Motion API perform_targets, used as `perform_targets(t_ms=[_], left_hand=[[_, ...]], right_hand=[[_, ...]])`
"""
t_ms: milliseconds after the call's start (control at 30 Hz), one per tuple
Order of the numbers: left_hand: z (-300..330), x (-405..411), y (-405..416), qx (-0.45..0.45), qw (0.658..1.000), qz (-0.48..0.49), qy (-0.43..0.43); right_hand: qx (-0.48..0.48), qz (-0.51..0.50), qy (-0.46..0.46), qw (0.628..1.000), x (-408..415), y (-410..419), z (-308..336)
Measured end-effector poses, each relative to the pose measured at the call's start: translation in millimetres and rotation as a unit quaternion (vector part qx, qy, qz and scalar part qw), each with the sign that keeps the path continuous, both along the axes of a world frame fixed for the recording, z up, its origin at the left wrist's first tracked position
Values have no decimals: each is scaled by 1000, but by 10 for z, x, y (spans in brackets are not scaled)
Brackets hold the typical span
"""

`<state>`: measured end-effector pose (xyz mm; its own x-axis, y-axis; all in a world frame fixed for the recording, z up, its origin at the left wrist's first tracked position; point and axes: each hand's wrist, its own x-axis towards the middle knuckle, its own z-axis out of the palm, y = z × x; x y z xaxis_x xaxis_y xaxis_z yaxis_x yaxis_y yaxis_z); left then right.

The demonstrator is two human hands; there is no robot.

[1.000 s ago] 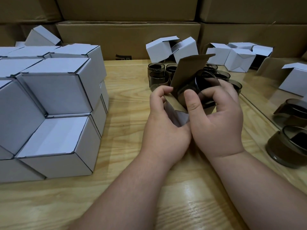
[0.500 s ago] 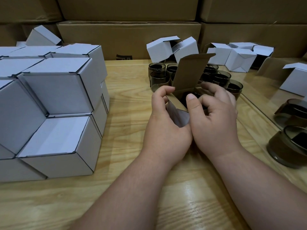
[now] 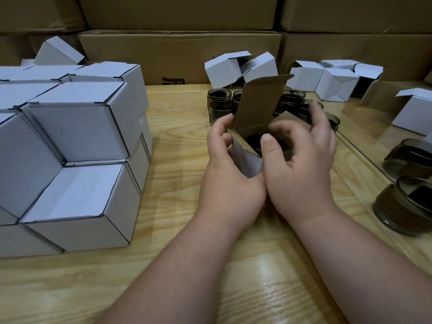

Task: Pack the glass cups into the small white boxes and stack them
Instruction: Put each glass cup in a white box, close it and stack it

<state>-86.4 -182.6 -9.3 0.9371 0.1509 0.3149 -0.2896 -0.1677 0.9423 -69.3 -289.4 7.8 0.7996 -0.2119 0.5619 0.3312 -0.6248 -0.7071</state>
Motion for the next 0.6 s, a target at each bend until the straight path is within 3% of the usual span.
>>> perform_targets(t_ms=[233,600], left_hand=[[-43,40,6,1,1000,-12,11],[-49,63,24,38,999,-10,16]], right_hand=[[188,57,-4,981,89,-49,-40],[189,110,9,976,116,-49,-61]])
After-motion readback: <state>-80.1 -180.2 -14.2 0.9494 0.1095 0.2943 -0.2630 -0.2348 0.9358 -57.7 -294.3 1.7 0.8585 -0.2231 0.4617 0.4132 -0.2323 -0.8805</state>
